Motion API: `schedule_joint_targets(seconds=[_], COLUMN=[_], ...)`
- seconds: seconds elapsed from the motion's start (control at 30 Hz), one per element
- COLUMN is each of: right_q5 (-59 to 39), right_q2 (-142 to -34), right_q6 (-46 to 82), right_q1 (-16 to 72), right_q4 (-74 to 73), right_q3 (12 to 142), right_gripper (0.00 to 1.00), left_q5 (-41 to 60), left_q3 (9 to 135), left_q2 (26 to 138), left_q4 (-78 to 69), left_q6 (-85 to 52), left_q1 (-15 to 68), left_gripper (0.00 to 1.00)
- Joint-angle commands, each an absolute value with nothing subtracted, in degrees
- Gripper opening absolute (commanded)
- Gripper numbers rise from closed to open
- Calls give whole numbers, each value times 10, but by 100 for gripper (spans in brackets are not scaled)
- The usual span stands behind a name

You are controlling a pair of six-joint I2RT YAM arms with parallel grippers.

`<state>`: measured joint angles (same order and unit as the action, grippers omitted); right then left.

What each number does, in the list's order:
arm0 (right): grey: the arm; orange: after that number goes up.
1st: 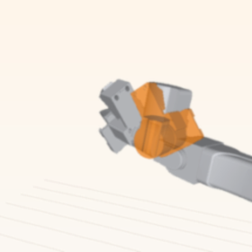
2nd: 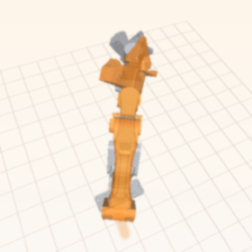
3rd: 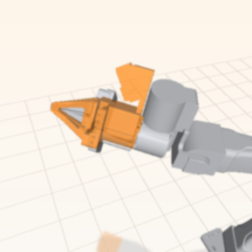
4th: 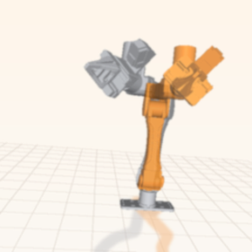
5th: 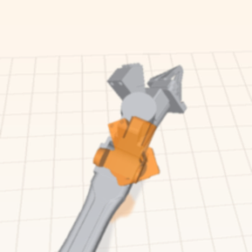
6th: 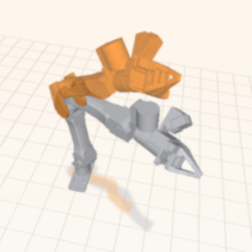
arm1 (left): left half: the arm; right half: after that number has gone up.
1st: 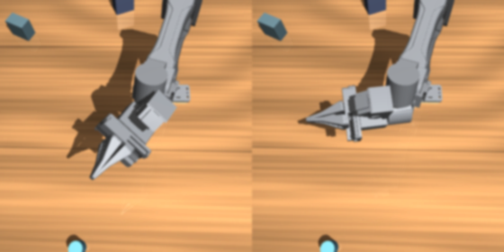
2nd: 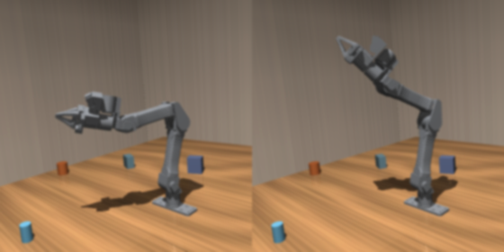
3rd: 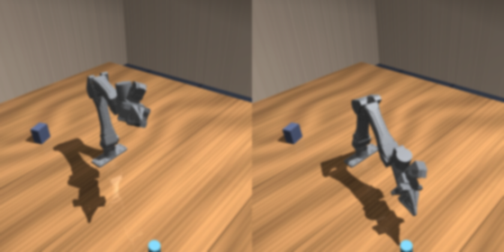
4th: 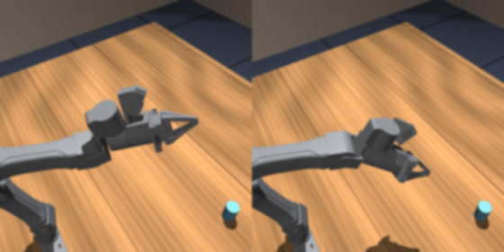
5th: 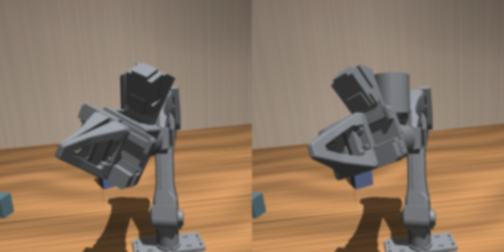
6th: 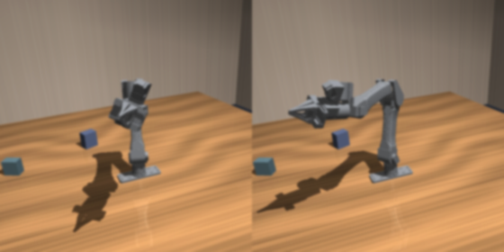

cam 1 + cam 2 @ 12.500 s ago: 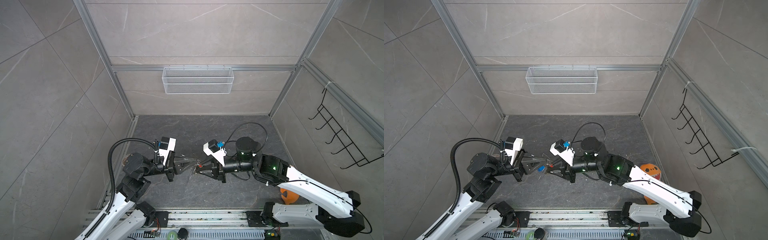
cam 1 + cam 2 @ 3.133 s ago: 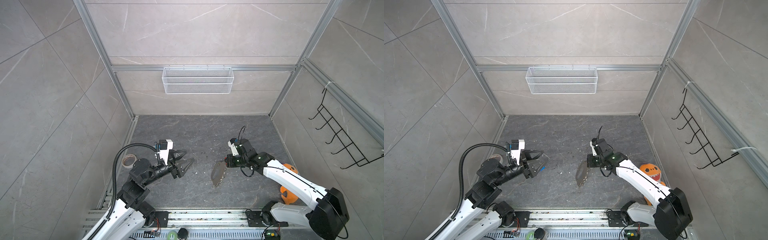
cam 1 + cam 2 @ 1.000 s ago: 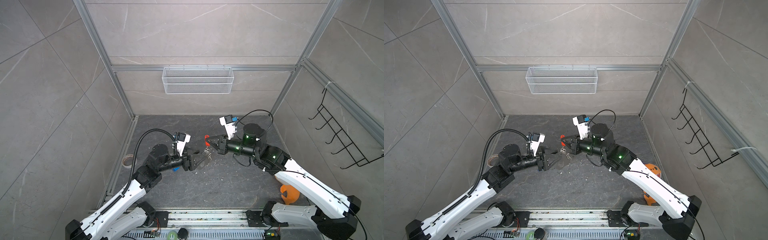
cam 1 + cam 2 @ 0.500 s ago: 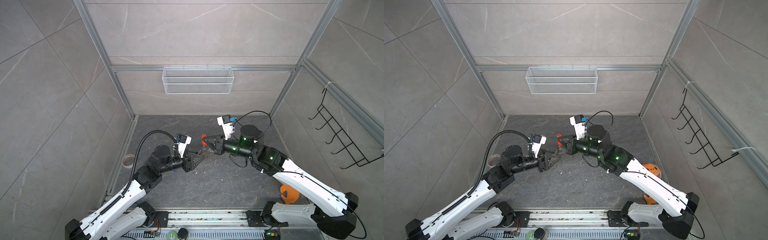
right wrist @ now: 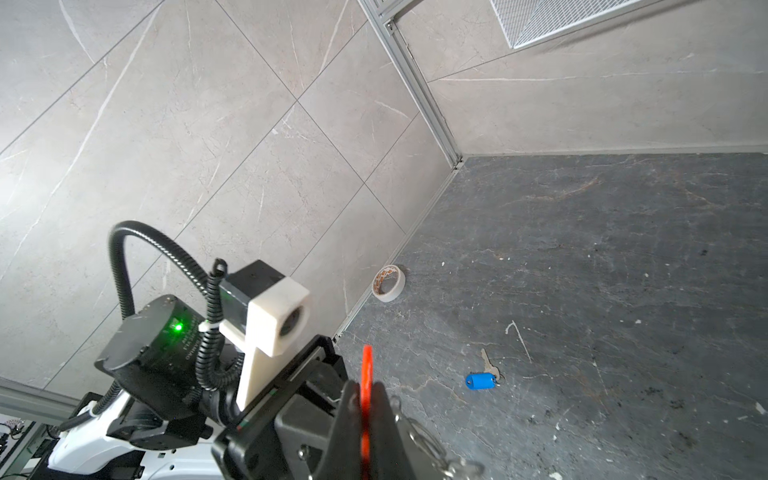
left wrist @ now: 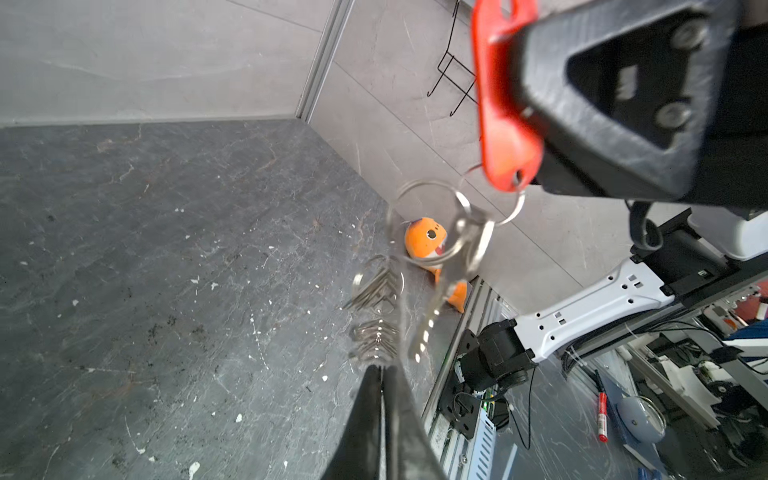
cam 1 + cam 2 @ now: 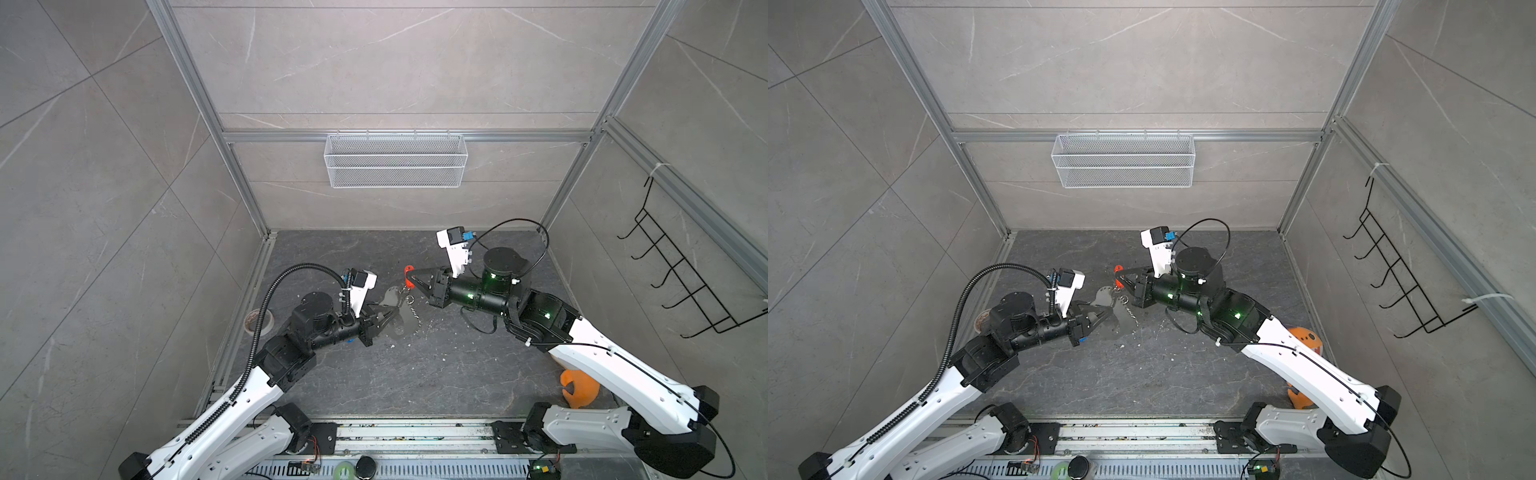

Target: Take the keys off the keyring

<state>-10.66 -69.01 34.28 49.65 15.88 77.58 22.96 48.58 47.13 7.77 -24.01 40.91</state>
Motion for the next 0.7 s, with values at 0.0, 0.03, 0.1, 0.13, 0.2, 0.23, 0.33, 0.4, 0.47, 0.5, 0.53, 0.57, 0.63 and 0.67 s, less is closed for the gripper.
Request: schedule_joint_targets(seconds=[0.0,0.03,0.1,0.13,0.2,0.23,0.33,0.4,0.47,0.5,0.53,0.57,0.63,0.67], right_q5=[-105,-106,-118,-129,-144,-150,-160,-150,-144,-148,-150,-151,-156,-159], right_q2=[-680,-678,-672,-670,-670,-670,-667,-660,-651,-648,-645,-643,-636,-631], right_q6=[316,307,287,274,253,243,226,218,213,211,209,208,203,201], right_q1=[500,501,499,500,500,500,500,500,500,500,500,499,500,500], right_q4=[175,181,187,192,208,215,225,225,216,211,207,206,198,190], right_q3=[795,796,795,795,799,800,796,783,765,759,753,748,735,726], right_gripper=[0,0,0,0,0,0,0,0,0,0,0,0,0,0], left_q5=[220,219,217,217,218,218,219,220,222,222,222,222,225,225], left_q3=[525,531,546,553,566,571,597,612,624,629,633,637,640,642], left_q2=[457,457,456,455,454,453,453,455,456,457,457,457,456,454], left_q4=[105,114,138,150,170,180,213,233,248,253,256,259,259,259], left_q6=[-219,-216,-212,-209,-205,-200,-188,-182,-176,-176,-175,-174,-171,-168], left_q1=[410,410,410,410,410,410,410,410,410,411,411,411,411,412], left_gripper=[0,0,0,0,0,0,0,0,0,0,0,0,0,0])
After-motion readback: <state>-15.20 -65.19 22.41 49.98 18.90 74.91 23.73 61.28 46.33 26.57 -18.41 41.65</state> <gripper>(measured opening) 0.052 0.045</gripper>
